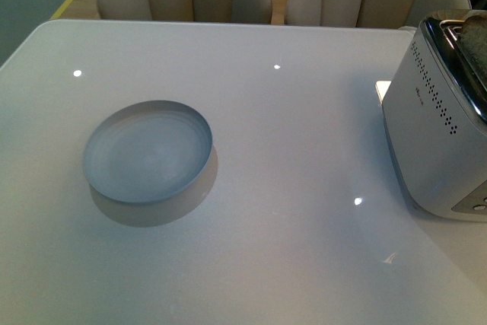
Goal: Left arm holds plate, right arm toasts bread
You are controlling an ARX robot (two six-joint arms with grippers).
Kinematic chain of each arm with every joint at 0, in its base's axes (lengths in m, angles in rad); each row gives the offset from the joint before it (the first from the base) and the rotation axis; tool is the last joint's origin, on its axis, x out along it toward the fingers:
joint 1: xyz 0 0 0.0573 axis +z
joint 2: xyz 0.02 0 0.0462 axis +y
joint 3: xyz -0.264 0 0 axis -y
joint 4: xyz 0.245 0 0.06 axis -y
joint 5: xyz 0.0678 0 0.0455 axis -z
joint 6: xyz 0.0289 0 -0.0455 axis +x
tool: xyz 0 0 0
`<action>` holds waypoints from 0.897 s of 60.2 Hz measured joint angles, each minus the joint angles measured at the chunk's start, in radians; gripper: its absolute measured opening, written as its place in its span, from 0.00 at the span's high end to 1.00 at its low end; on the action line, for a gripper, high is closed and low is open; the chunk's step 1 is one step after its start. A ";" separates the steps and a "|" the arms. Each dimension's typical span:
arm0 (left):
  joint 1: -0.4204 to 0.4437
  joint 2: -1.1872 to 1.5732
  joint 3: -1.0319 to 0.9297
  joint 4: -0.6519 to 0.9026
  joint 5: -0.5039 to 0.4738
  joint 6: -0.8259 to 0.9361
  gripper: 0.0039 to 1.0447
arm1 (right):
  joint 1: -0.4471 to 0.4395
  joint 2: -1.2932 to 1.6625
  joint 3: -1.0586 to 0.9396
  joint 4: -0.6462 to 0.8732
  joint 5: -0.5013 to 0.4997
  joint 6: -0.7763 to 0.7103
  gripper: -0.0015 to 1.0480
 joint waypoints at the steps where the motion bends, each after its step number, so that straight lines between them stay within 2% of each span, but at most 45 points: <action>1: -0.005 -0.025 -0.024 0.000 0.001 0.002 0.97 | 0.000 0.000 0.000 0.000 0.000 0.000 0.09; 10: -0.006 -0.096 -0.129 0.048 -0.003 0.002 0.97 | 0.000 0.000 0.000 0.000 0.000 0.000 0.09; 20: -0.006 -0.207 -0.212 -0.001 -0.003 0.002 0.97 | 0.000 0.000 0.000 0.000 0.000 0.000 0.09; 54: -0.006 -0.707 -0.335 -0.371 -0.003 0.003 0.97 | 0.000 0.000 0.000 0.000 0.000 0.000 0.09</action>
